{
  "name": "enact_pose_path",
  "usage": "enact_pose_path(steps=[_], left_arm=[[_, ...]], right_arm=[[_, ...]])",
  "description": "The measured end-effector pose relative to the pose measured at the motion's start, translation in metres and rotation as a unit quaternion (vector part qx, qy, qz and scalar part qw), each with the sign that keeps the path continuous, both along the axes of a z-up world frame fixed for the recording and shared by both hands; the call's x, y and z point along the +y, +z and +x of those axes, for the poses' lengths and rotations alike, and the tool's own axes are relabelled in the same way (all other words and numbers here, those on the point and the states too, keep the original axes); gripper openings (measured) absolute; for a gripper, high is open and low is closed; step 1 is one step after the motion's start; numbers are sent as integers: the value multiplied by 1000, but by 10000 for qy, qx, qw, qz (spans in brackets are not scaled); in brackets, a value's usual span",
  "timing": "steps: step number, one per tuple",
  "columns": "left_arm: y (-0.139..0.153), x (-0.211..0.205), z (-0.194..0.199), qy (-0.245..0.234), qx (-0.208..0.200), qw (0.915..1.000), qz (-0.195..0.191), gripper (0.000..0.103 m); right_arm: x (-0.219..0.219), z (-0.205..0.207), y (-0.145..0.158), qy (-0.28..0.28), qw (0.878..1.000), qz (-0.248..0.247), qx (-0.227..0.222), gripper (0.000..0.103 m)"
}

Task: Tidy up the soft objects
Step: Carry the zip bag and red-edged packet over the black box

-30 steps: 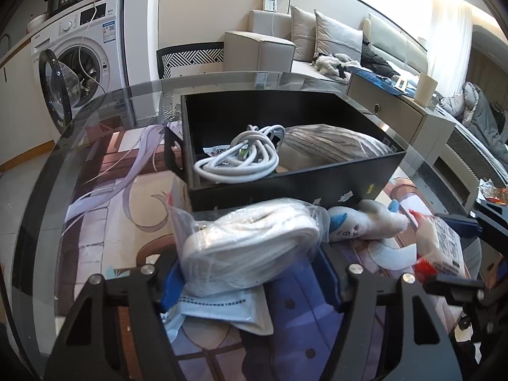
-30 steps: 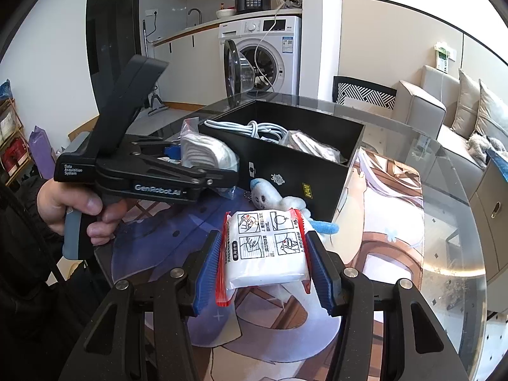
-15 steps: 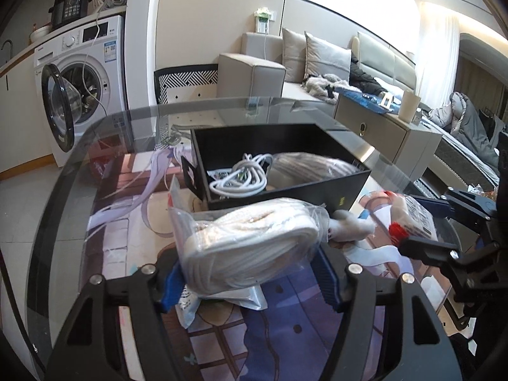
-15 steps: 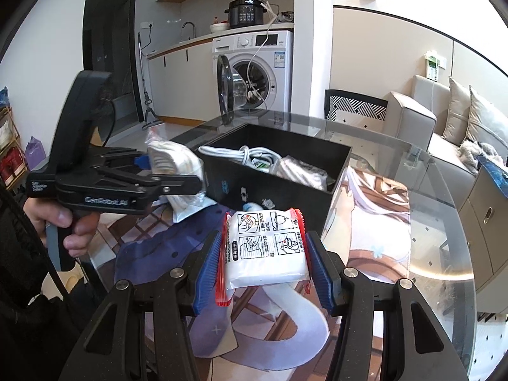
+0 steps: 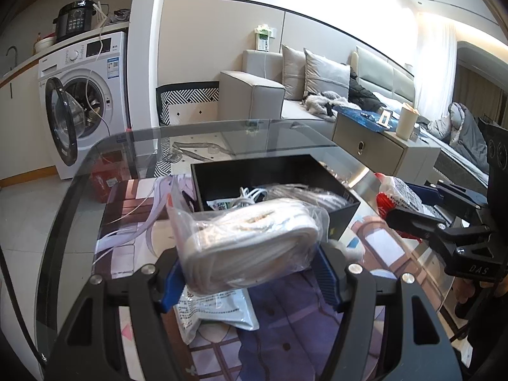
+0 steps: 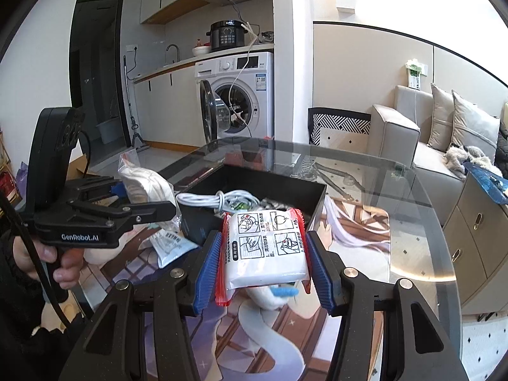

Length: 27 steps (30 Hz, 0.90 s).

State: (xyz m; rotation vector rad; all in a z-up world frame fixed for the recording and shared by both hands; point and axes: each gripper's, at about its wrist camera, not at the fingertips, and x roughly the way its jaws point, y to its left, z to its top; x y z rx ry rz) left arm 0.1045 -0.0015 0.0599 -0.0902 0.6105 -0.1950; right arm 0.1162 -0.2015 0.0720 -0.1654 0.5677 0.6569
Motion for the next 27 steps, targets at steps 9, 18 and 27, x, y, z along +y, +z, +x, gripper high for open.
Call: enact_pose_path(steps=[9, 18, 27], left_arm=[[7, -1, 10, 51, -65, 10000, -21, 68], [11, 1, 31, 28, -16, 10000, -46, 68], [3, -2, 58, 69, 143, 9998, -97, 68]], right_arm=[[4, 23, 12, -56, 9999, 90, -3, 54], [20, 50, 16, 35, 10000, -3, 48, 54], [37, 77, 3, 157, 9995, -204, 155, 54]])
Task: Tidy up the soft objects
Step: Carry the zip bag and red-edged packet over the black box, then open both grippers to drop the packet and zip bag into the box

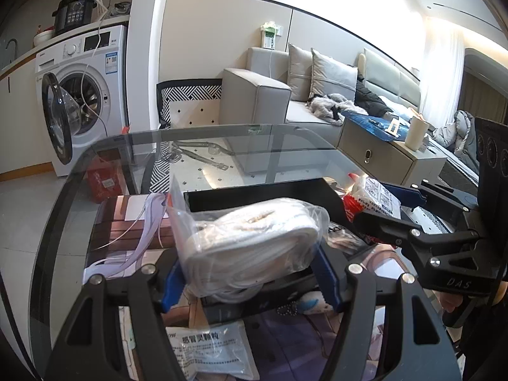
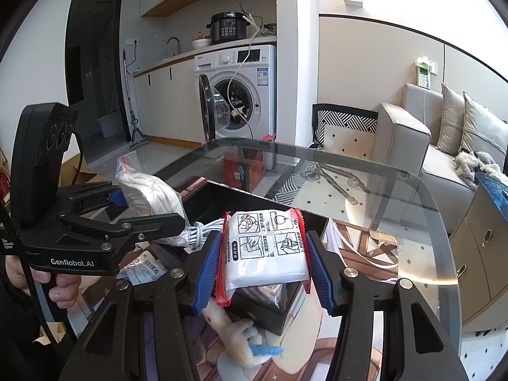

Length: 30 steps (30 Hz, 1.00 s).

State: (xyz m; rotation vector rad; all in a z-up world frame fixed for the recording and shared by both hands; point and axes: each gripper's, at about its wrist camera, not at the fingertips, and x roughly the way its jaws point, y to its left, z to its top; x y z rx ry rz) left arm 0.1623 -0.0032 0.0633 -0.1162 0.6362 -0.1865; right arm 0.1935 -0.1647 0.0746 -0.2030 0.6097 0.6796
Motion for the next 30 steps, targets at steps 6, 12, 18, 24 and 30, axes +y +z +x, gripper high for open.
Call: enact_pose_path(steps=[6, 12, 18, 24, 30], left_arm=[[-5, -3, 16, 29, 63, 10000, 24, 68], [-7, -10, 26, -48, 92, 9999, 126, 68], [-9, -10, 37, -67, 157, 9998, 46, 68], [-13, -9, 45, -87, 241, 9997, 9, 68], [-13, -8, 43, -64, 295, 9995, 101, 74]], right_arm=[[6, 14, -11, 21, 9999, -103, 60, 54], [11, 24, -18, 50, 9998, -204, 55, 54], [12, 36, -22, 84, 9994, -321, 87, 54], [17, 42, -27, 170, 9990, -407, 113, 54], [13, 41, -26, 220, 9990, -381, 15, 70]])
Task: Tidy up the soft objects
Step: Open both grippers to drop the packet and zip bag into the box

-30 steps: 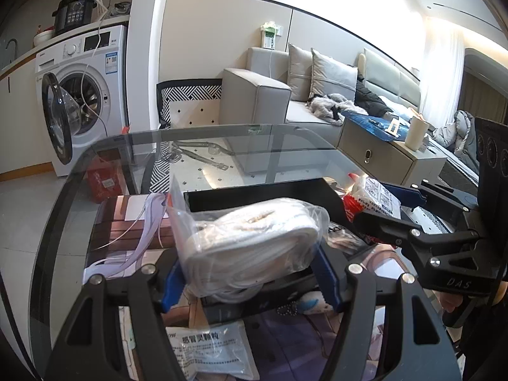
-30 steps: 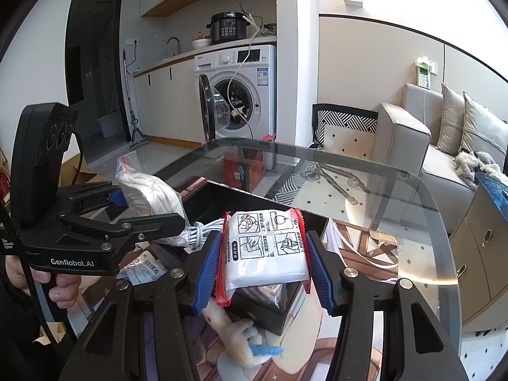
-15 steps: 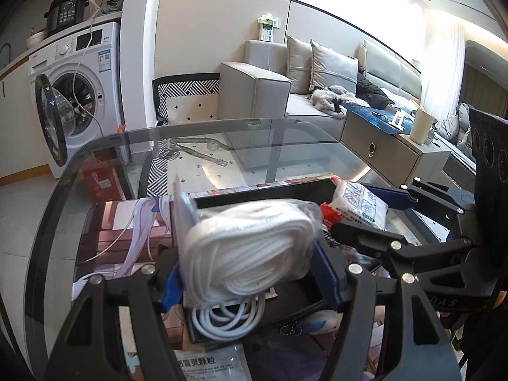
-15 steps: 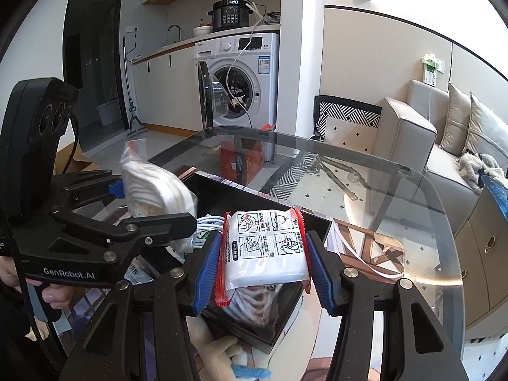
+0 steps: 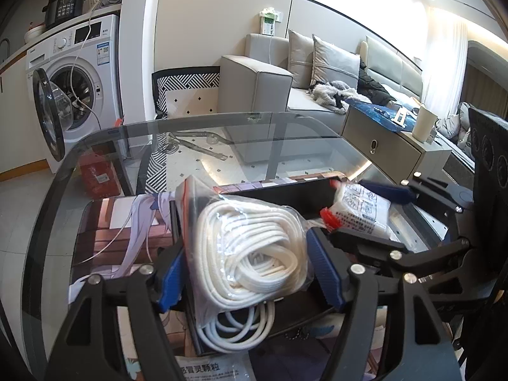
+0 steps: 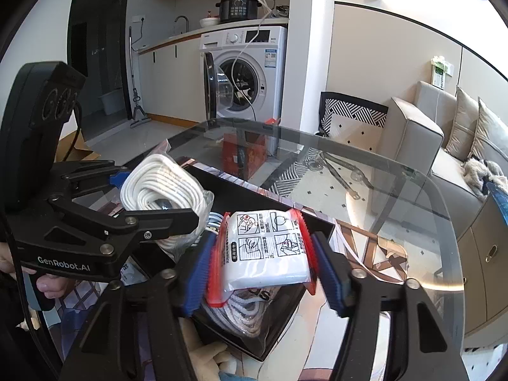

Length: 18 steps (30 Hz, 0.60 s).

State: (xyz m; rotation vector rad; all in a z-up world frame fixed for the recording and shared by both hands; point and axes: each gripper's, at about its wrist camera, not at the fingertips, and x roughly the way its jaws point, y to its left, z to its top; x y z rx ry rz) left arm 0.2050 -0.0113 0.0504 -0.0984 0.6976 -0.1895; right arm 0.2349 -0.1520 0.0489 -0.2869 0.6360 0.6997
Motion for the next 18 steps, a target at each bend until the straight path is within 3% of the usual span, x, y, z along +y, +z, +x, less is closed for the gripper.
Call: enact_pose_path(steps=[2, 8, 11, 18], left_arm=[[1, 1, -2, -30, -10, 10000, 7, 81], [4, -1, -12, 72, -128, 9994, 304, 98], [7, 2, -16, 81, -180, 9994, 279, 103], [10, 5, -29, 78, -253, 9991, 339, 103]], right_arm=[[-3, -1, 1, 26, 10000, 43, -26, 84], [-11, -6, 7, -64, 9999, 54, -108, 88], [-15, -10, 8, -116, 9999, 50, -116, 91], [-28, -22, 8, -224, 9996, 156, -4, 102]])
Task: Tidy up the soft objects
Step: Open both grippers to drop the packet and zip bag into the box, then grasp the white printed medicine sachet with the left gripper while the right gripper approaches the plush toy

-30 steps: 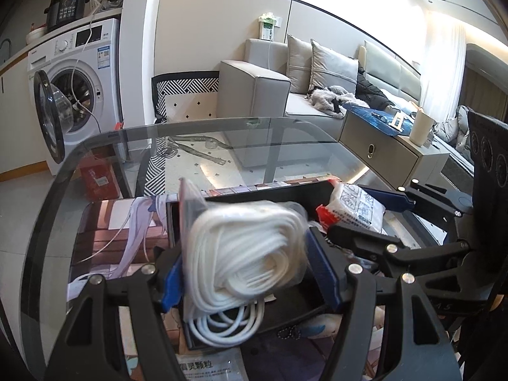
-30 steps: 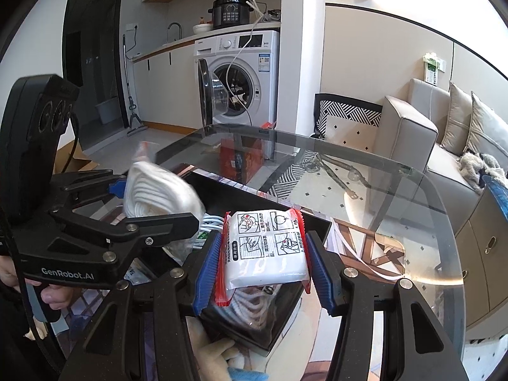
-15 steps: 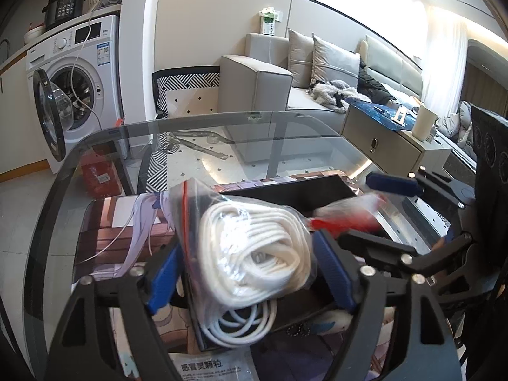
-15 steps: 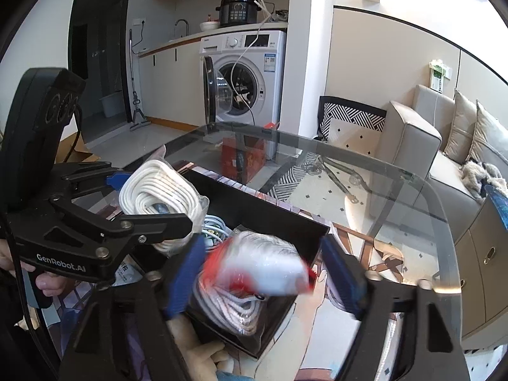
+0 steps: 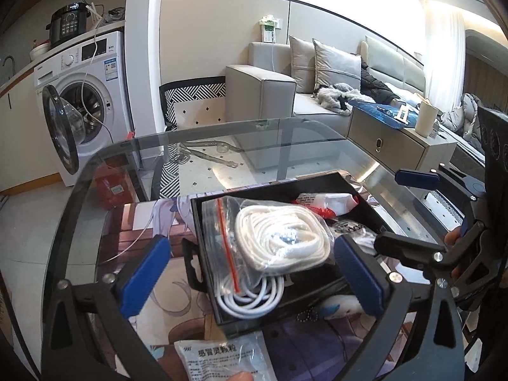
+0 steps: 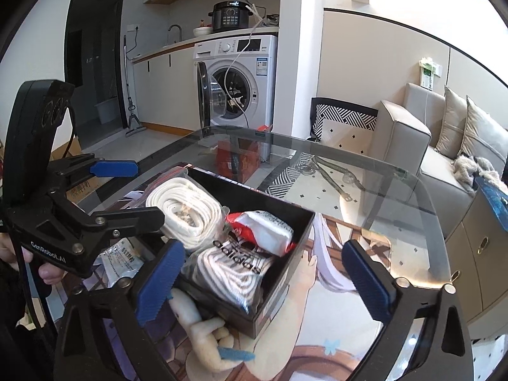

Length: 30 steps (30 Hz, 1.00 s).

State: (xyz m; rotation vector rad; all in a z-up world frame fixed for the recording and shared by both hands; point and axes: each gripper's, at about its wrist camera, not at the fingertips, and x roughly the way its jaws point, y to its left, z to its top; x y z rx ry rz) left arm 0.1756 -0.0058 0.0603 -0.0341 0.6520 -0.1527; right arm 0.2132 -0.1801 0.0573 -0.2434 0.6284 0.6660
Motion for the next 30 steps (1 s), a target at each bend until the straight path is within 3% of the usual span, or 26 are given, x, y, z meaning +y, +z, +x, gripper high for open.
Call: enact_pose_path(steps=[13, 30], left_arm=[[-9, 13, -34, 120, 102, 9998, 119, 103], [-44, 13, -57, -35, 447, 9983, 361, 103]], right_arm=[[-21, -31, -17, -343, 9985, 169, 390, 102], [-15, -49, -62, -821, 9896, 173, 1172, 102]])
